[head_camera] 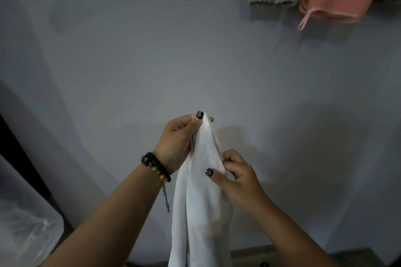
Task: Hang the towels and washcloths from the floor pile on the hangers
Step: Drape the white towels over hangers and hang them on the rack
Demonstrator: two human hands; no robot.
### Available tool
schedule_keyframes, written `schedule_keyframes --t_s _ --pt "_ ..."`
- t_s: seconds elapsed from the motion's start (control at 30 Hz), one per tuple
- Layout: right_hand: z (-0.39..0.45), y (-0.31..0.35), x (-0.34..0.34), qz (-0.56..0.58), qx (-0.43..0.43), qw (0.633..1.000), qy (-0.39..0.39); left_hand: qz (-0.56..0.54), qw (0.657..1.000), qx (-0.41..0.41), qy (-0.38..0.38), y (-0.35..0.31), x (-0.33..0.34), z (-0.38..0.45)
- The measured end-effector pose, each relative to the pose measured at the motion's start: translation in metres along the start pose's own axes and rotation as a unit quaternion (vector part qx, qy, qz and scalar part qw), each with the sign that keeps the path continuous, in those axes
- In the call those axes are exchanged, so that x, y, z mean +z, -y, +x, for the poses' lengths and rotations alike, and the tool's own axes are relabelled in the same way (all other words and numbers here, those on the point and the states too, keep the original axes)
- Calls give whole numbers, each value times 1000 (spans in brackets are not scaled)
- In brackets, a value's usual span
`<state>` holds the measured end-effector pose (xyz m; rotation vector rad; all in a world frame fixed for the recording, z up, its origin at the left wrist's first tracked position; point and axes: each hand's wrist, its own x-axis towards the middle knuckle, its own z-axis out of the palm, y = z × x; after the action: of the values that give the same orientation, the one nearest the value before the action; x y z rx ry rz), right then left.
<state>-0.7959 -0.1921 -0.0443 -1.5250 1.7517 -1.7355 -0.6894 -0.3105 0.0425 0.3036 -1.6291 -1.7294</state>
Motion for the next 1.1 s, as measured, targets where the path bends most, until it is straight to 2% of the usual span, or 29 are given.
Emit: schedule_keyframes --t_s 0.17,0.33,0.5,0.63,0.73,0.9,1.03,1.1 --pt "29 10 -12 -67 -90 988 -108 61 994 79 -42 -16 -23 9" --pt "53 20 -25 -94 -111 982 -124 135 985 109 10 -23 -43 6" --pt "65 28 -33 -108 -113 979 -133 209 976 54 28 -20 -45 13" --pt "69 31 -36 -98 -108 981 -129 127 992 6 9 -12 -33 25" --pt "69 30 -34 -85 -116 984 -108 109 992 -5 -62 -13 -14 40" --pt "58 6 -30 -85 -53 994 -52 44 989 13 -139 -23 8 60" --pt "44 -32 -30 -69 53 996 -10 -4 984 22 -175 -24 -5 70" --pt "38 -46 -30 -85 79 993 4 -1 980 22 -200 -25 -16 73"
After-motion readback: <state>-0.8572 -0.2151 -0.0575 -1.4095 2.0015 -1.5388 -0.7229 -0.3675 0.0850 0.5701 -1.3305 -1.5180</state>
